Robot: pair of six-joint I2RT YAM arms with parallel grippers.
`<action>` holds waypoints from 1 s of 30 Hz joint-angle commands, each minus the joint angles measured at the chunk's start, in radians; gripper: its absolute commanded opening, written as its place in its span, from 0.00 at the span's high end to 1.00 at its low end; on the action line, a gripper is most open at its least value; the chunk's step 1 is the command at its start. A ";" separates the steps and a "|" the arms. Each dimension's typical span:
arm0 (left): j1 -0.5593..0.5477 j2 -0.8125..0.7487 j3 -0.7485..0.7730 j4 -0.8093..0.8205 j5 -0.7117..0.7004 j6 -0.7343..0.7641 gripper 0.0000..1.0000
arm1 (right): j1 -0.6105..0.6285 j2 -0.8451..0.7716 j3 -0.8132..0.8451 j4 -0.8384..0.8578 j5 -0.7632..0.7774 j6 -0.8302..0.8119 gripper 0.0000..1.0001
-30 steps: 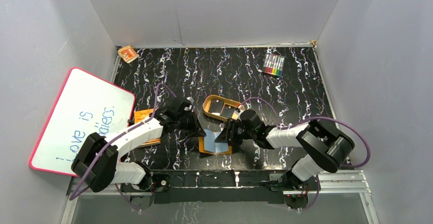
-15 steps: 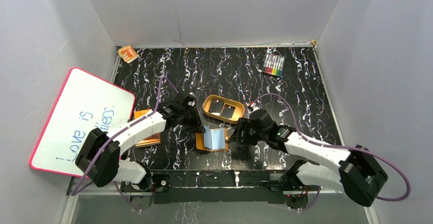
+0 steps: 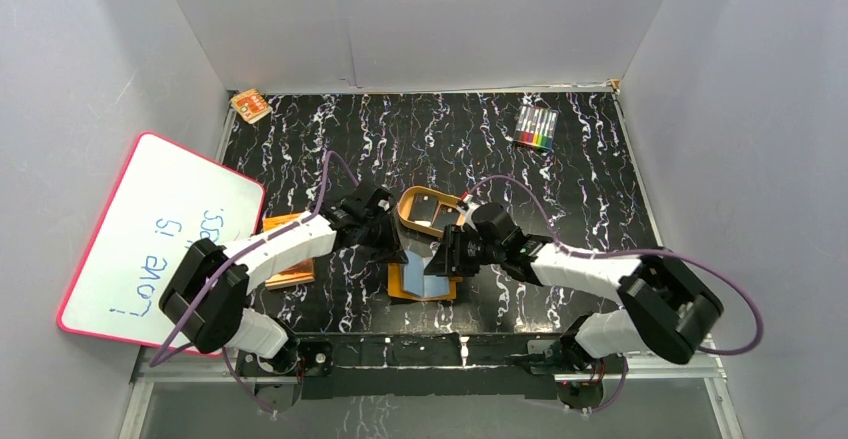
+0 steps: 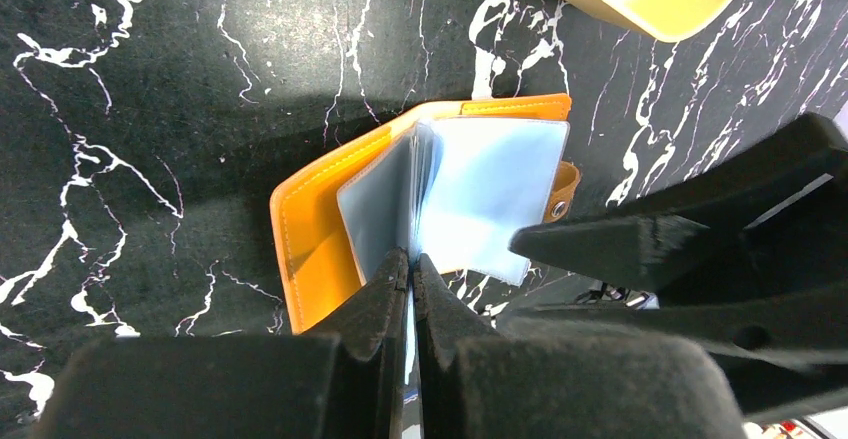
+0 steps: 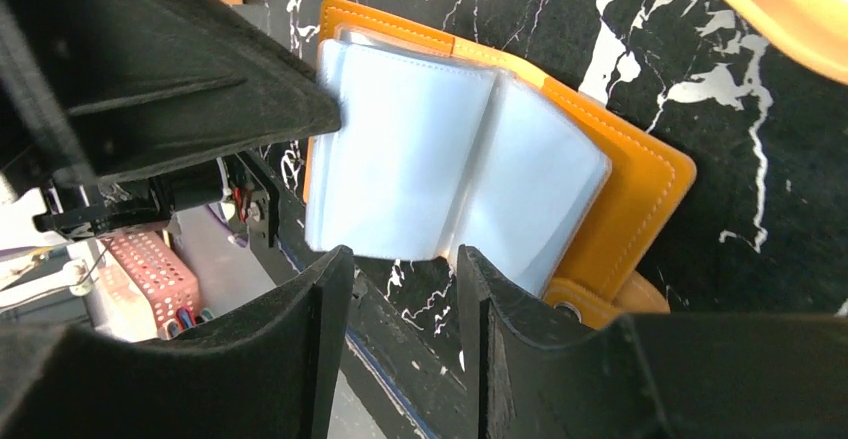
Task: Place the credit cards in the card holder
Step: Turn over the card slot in the card holder.
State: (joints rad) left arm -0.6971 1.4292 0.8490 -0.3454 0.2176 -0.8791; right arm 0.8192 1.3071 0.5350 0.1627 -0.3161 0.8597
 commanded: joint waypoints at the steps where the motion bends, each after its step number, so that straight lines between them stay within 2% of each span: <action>1: -0.007 -0.003 0.033 -0.013 0.025 -0.007 1.00 | 0.001 0.084 0.025 0.154 -0.051 0.030 0.51; 5: -0.007 -0.009 0.033 -0.011 0.033 -0.009 1.00 | 0.001 0.129 0.006 0.147 -0.020 0.030 0.54; 13: -0.007 -0.030 -0.007 0.071 0.096 -0.018 0.80 | -0.008 0.158 -0.057 0.125 0.047 0.042 0.64; 16: -0.007 -0.033 -0.023 0.108 0.123 -0.025 0.75 | -0.015 0.170 -0.073 0.131 0.044 0.045 0.67; 30: -0.007 -0.033 -0.035 0.117 0.120 -0.013 0.75 | -0.044 0.204 -0.124 0.173 0.033 0.052 0.73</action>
State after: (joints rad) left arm -0.6979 1.4307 0.8253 -0.2306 0.3080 -0.8974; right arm 0.7898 1.4803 0.4519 0.3428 -0.3237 0.9241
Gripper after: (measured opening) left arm 0.251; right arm 0.273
